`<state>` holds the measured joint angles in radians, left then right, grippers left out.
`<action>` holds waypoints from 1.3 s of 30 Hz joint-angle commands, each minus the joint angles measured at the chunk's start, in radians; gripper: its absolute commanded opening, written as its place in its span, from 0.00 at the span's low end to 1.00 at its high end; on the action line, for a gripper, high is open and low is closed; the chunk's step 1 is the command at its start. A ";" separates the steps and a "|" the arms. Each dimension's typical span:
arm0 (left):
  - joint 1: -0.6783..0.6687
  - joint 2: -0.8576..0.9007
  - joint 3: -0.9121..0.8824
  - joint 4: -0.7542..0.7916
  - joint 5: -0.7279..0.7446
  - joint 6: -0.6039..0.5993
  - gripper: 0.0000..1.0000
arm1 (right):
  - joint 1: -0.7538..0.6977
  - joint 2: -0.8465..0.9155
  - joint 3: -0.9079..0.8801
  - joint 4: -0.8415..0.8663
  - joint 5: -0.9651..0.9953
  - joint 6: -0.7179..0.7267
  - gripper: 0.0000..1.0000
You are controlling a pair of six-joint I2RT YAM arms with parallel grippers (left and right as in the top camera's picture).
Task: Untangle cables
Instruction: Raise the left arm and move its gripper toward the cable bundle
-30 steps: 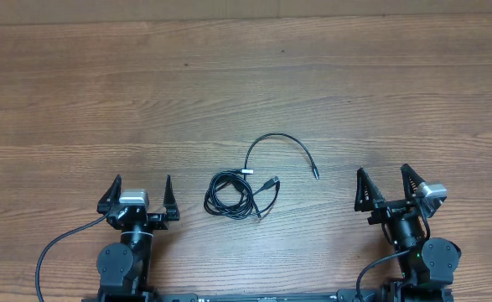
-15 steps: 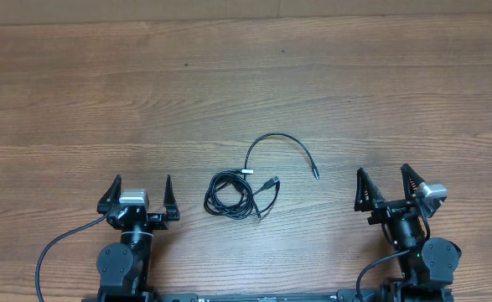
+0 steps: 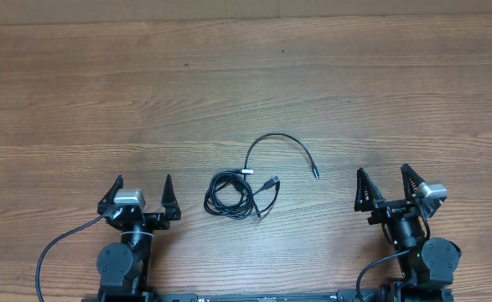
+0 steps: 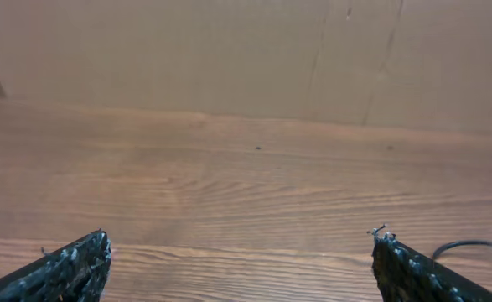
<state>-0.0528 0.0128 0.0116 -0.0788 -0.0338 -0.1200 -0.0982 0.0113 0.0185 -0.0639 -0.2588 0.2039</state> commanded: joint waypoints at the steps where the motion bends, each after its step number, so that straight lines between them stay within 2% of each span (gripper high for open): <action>1: -0.006 -0.005 -0.006 0.000 0.044 -0.091 0.99 | -0.002 0.001 -0.011 0.006 -0.004 -0.019 1.00; 21: -0.006 0.071 -0.006 0.001 0.058 -0.090 0.99 | -0.002 0.001 -0.011 0.006 -0.005 -0.019 1.00; 24: -0.006 0.071 -0.003 0.003 0.135 -0.097 0.99 | -0.002 0.001 -0.011 0.006 -0.004 -0.019 1.00; 28: -0.006 0.071 0.012 -0.008 0.325 -0.098 1.00 | -0.002 0.001 -0.011 0.006 -0.004 -0.019 1.00; 31: -0.006 0.071 0.029 -0.050 0.392 -0.124 1.00 | -0.002 0.001 -0.011 0.006 -0.004 -0.019 1.00; 39: -0.006 0.071 0.146 -0.264 0.394 -0.124 0.99 | -0.002 0.001 -0.011 0.006 -0.004 -0.019 1.00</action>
<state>-0.0528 0.0818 0.1009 -0.3092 0.3187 -0.2348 -0.0982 0.0113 0.0185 -0.0639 -0.2588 0.2039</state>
